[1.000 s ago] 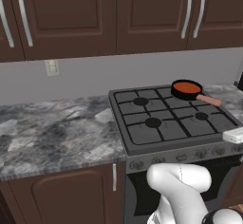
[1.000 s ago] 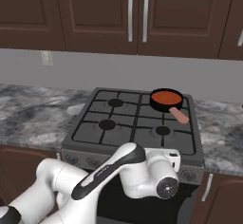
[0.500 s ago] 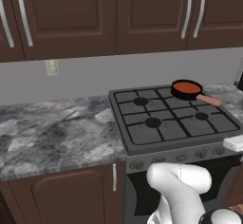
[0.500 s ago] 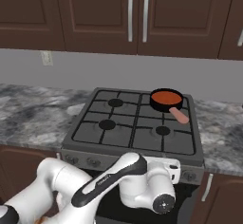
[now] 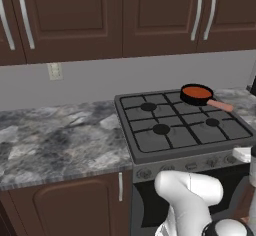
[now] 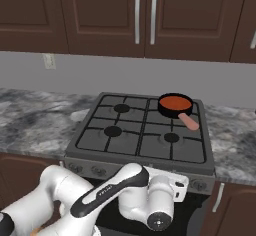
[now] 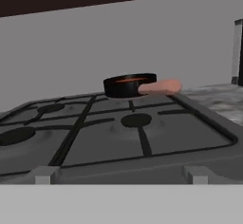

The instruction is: Wait until the marinara sauce is simmered to a deep red color and then turn off the stove.

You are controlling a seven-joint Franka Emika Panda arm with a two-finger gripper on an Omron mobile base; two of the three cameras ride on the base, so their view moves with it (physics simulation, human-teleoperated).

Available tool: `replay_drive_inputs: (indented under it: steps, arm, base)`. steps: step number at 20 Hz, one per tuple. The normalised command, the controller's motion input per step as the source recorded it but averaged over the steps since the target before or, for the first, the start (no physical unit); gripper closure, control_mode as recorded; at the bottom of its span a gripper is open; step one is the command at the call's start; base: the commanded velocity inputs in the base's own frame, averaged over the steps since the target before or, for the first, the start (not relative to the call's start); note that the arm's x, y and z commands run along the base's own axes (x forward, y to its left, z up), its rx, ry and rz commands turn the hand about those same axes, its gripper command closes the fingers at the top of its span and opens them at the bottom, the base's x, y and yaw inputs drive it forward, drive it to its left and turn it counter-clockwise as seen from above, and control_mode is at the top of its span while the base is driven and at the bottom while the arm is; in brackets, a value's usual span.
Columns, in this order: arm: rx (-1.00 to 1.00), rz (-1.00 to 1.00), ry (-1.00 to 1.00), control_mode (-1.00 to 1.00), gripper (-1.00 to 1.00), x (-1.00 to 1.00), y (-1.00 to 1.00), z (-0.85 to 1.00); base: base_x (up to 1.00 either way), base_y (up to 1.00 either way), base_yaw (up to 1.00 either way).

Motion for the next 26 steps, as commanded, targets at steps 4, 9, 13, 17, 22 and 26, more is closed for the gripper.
replay_drive_inputs:
  steps: [4,9,13,17,22,26]
  arm:
    - [0.03,-0.08,-0.04,-1.00,-1.00,0.00,-0.16,-0.18]
    - [0.01,0.00,-0.13,-1.00,-1.00,0.00,-0.23,-0.26]
    - [0.00,0.00,-0.19,-1.00,-1.00,0.00,-0.19,-0.30]
    - [0.00,0.01,-0.12,-1.00,-1.00,0.00,-0.12,-0.25]
    - [0.00,0.00,-0.03,-1.00,-1.00,0.01,0.00,-0.23]
    - [0.00,0.00,0.00,-1.00,-1.00,0.00,0.00,-0.12]
  base:
    - [0.00,0.00,0.00]
    - [0.00,0.00,0.00]
    - [0.00,0.00,0.00]
    - [0.00,0.00,0.00]
    - [0.00,0.00,0.00]
    - [0.00,0.00,0.00]
